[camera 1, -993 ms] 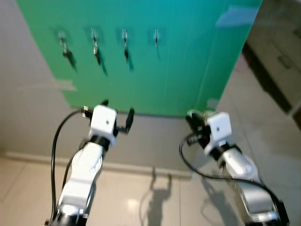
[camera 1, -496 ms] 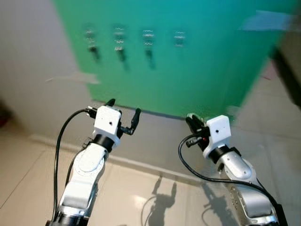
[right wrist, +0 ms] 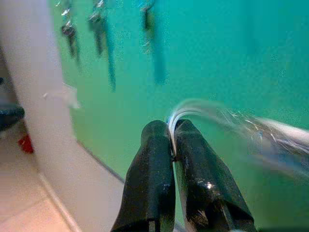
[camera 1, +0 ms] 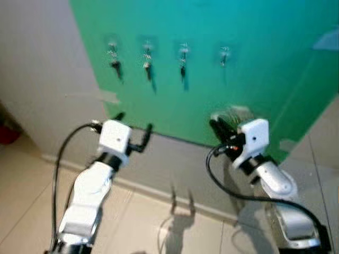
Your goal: Hang keys on a hook
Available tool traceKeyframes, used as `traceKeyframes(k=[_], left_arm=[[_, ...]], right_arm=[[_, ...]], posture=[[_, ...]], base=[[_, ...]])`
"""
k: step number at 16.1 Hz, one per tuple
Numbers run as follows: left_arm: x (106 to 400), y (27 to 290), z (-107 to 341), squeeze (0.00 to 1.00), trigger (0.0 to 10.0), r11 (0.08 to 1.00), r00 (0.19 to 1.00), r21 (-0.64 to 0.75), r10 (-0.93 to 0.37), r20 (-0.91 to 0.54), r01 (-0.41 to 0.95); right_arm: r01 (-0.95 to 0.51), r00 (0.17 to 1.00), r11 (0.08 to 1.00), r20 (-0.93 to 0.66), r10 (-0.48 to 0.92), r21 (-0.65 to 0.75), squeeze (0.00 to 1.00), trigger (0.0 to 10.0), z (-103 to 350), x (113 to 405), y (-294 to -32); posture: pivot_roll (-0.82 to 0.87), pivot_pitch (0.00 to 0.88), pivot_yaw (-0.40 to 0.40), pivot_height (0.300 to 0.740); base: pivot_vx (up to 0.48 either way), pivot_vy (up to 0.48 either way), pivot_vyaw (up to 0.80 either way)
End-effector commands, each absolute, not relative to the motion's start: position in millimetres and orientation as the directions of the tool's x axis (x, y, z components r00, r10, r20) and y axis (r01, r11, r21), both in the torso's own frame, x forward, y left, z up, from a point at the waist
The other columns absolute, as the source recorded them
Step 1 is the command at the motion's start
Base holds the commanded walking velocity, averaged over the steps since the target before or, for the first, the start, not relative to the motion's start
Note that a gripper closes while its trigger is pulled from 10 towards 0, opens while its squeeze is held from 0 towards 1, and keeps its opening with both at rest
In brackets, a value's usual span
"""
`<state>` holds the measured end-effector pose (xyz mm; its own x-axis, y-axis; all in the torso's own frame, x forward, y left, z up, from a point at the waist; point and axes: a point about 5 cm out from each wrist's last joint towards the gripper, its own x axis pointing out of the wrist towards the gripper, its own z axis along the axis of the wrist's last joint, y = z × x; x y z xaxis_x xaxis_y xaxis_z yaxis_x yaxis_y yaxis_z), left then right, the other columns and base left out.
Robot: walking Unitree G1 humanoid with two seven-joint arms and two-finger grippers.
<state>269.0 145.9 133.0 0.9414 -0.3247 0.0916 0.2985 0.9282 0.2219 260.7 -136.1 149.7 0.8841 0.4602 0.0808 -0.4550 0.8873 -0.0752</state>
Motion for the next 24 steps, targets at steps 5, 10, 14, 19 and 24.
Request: traceKeyframes(k=[5, 10, 14, 19, 24], left_arm=[[263, 133, 131, 0.0, 10.0, 0.907, 0.919, 0.214, -0.387, 0.078, 0.363], [261, 128, 132, 0.0, 10.0, 0.864, 0.875, 0.217, -0.479, 0.074, 0.454], [251, 120, 134, 0.0, 10.0, 0.776, 0.779, 0.151, -0.625, 0.054, 0.612], [247, 111, 136, 0.0, 10.0, 0.687, 0.688, 0.107, -0.725, 0.031, 0.719], [249, 112, 138, 0.0, 10.0, 0.691, 0.692, 0.107, -0.721, 0.029, 0.715]], right_arm=[[-0.422, 0.893, 0.905, 0.146, 0.426, -0.063, 0.0, 10.0, 164, 261, -151], [-0.458, 0.865, 0.887, 0.2, 0.46, -0.062, 0.0, 10.0, 185, 269, -145], [-0.498, 0.827, 0.867, 0.286, 0.483, -0.021, 0.0, 10.0, 212, 278, -140], [-0.549, 0.776, 0.836, 0.372, 0.51, 0.0, 0.0, 10.0, 241, 292, -140], [-0.574, 0.748, 0.819, 0.413, 0.52, 0.007, 0.0, 10.0, 259, 300, -138]], posture=[[-0.06, 0.0, 0.058, 0.74], [-0.06, 0.0, 0.051, 0.74], [-0.05, 0.0, 0.049, 0.74], [-0.05, 0.0, 0.05, 0.74], [-0.05, 0.0, 0.044, 0.74]], base=[[0.0, 0.0, 0.0], [0.0, 0.0, 0.0], [0.0, 0.0, 0.0], [0.0, 0.0, 0.0], [0.0, 0.0, 0.0]])
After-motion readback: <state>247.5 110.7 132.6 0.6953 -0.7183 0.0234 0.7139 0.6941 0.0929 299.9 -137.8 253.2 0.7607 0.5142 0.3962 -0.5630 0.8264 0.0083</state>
